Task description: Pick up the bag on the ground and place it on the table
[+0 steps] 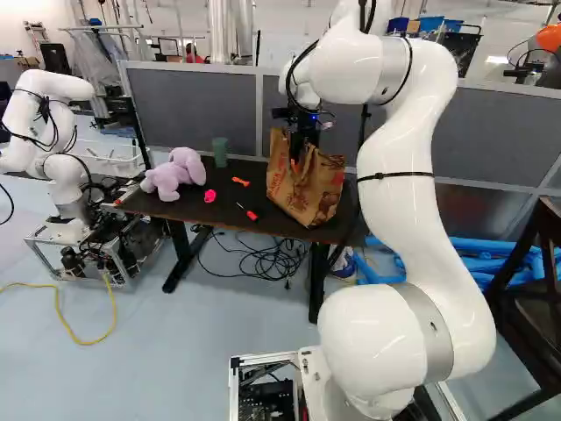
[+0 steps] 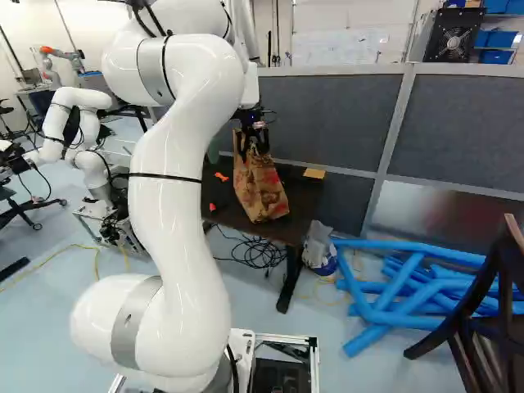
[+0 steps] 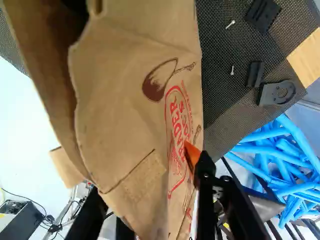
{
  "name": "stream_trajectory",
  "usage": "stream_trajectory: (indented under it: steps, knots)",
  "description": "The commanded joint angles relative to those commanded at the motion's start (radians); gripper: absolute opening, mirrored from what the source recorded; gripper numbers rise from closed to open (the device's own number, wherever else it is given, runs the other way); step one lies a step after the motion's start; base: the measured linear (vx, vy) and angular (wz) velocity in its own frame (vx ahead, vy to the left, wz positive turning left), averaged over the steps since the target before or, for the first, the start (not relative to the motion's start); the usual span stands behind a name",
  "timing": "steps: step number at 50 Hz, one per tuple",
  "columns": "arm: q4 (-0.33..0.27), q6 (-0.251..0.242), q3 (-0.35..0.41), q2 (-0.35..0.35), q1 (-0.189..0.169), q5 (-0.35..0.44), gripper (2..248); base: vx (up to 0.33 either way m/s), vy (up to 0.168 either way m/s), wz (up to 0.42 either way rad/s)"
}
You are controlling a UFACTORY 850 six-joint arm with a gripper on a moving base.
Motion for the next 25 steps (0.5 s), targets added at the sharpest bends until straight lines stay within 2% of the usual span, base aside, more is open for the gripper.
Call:
stream_trajectory:
  steps: [1, 2, 7, 8, 12, 13, 17, 18, 25]
  knots:
    - [0.0, 0.0, 0.0, 0.0, 0.0, 0.0, 113, 0.0, 0.0, 0.0]
    - [0.0, 0.0, 0.0, 0.0, 0.0, 0.0, 148, 0.0, 0.0, 0.0]
    - [0.0, 0.0, 0.0, 0.0, 0.0, 0.0, 148, 0.0, 0.0, 0.0]
    - [0.0, 0.0, 0.0, 0.0, 0.0, 0.0, 184, 0.0, 0.0, 0.0]
    - [0.0, 0.0, 0.0, 0.0, 0.0, 0.0, 184, 0.0, 0.0, 0.0]
    - [0.0, 0.0, 0.0, 0.0, 0.0, 0.0, 221, 0.0, 0.0, 0.0]
    - [0.0, 0.0, 0.0, 0.0, 0.0, 0.0, 221, 0.0, 0.0, 0.0]
    - [0.0, 0.0, 0.0, 0.0, 0.0, 0.0, 247, 0.0, 0.0, 0.0]
    - [0.0, 0.0, 0.0, 0.0, 0.0, 0.0, 247, 0.0, 0.0, 0.0]
